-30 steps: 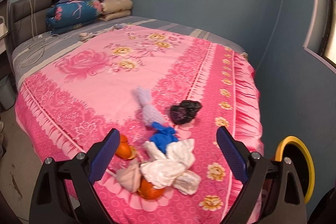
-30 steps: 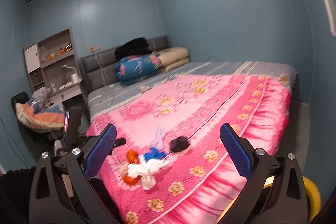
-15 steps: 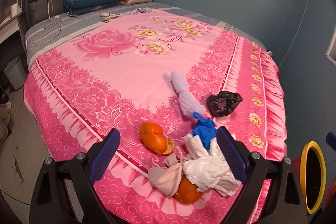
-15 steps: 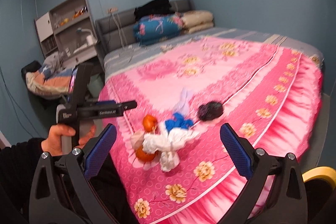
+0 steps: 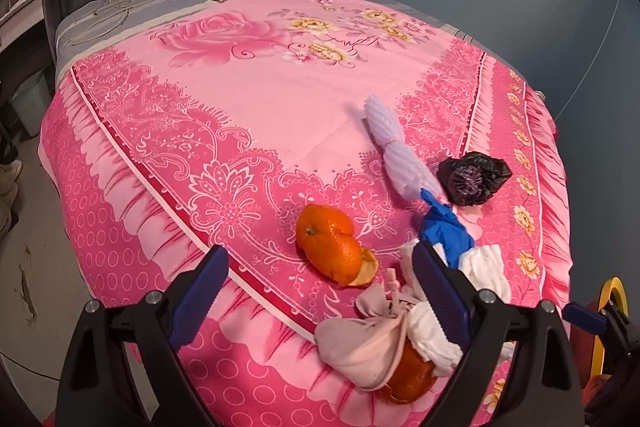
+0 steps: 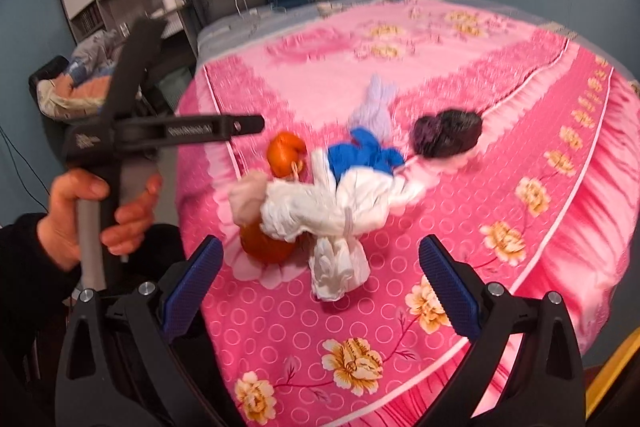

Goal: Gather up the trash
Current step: 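Move both open tools back toward the remaining trash on the bed, then grasp the orange with the left tool while the right tool grasps the white tissue bundle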

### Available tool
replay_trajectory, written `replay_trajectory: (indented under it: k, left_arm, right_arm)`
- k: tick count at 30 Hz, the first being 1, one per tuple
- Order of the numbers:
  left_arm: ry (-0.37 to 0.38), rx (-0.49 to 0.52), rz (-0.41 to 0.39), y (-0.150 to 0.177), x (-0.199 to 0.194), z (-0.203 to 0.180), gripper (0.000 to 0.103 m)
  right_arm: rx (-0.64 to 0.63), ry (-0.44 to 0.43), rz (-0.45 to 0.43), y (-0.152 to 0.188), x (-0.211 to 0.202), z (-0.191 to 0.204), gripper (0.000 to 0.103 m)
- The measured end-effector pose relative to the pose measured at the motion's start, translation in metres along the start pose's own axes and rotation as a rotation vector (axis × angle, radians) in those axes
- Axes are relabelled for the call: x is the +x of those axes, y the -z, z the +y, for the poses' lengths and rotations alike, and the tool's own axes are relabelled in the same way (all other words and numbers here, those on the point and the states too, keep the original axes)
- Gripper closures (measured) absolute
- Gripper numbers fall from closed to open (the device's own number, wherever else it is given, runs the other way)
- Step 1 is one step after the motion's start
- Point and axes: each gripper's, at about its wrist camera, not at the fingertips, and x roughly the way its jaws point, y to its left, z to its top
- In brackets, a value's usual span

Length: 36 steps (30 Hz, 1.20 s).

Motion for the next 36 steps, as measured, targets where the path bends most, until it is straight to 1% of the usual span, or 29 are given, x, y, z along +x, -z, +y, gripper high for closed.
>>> replay_trajectory:
  k: [3, 5, 7, 9, 12, 14, 16, 18, 20, 22, 23, 24, 25, 26, 28, 31, 36]
  left_arm:
    - [-0.002, -0.017, 0.015, 0.001, 0.009, 0.006, 0.014]
    - [0.011, -0.033, 0.03, 0.002, 0.016, 0.008, 0.014]
    - [0.016, -0.037, 0.038, 0.002, 0.022, 0.008, 0.014]
    - [0.019, -0.037, 0.044, 0.002, 0.026, 0.007, 0.014]
    - [0.033, -0.022, 0.043, 0.003, 0.032, 0.003, 0.014]
    - [0.036, -0.019, 0.049, 0.004, 0.036, 0.001, 0.017]
    - [0.054, -0.034, 0.062, 0.004, 0.041, 0.003, 0.027]
    - [0.069, -0.049, 0.074, 0.004, 0.045, 0.003, 0.033]
    - [0.071, -0.047, 0.084, 0.005, 0.05, 0.002, 0.04]
    - [0.078, -0.045, 0.098, 0.006, 0.054, 0.0, 0.057]
    - [0.08, -0.047, 0.104, 0.007, 0.055, 0.0, 0.062]
    - [0.082, -0.049, 0.109, 0.007, 0.057, 0.0, 0.065]
    - [0.08, -0.053, 0.104, 0.007, 0.057, 0.001, 0.066]
    - [0.079, -0.057, 0.104, 0.008, 0.057, 0.002, 0.068]
    - [0.083, -0.07, 0.104, 0.009, 0.057, 0.005, 0.074]
    - [0.092, -0.077, 0.106, 0.01, 0.056, 0.007, 0.076]
    - [0.089, -0.083, 0.104, 0.011, 0.053, 0.009, 0.078]
  right_arm:
    - [0.02, 0.006, 0.042, 0.004, 0.019, -0.003, 0.009]
    - [0.033, 0.006, 0.06, 0.008, 0.028, -0.005, 0.01]
    - [0.041, 0.014, 0.075, 0.009, 0.035, -0.006, 0.013]
    - [0.045, 0.021, 0.084, 0.01, 0.04, -0.006, 0.015]
    - [0.04, 0.026, 0.098, 0.012, 0.044, -0.005, 0.019]
    - [0.041, 0.033, 0.107, 0.012, 0.048, -0.005, 0.021]
    - [0.048, 0.025, 0.121, 0.013, 0.053, -0.006, 0.025]
    - [0.053, 0.026, 0.127, 0.014, 0.056, -0.006, 0.027]
    - [0.061, 0.028, 0.133, 0.015, 0.06, -0.006, 0.031]
    - [0.062, 0.027, 0.145, 0.015, 0.064, -0.005, 0.039]
    - [0.059, 0.028, 0.149, 0.015, 0.065, -0.005, 0.043]
    - [0.057, 0.029, 0.154, 0.016, 0.066, -0.004, 0.05]
    - [0.054, 0.036, 0.162, 0.017, 0.068, -0.003, 0.06]
    - [0.052, 0.04, 0.166, 0.017, 0.069, -0.003, 0.064]
    - [0.05, 0.048, 0.168, 0.019, 0.071, -0.002, 0.076]
    - [0.055, 0.045, 0.159, 0.02, 0.071, -0.003, 0.085]
    - [0.051, 0.043, 0.161, 0.019, 0.071, -0.002, 0.089]
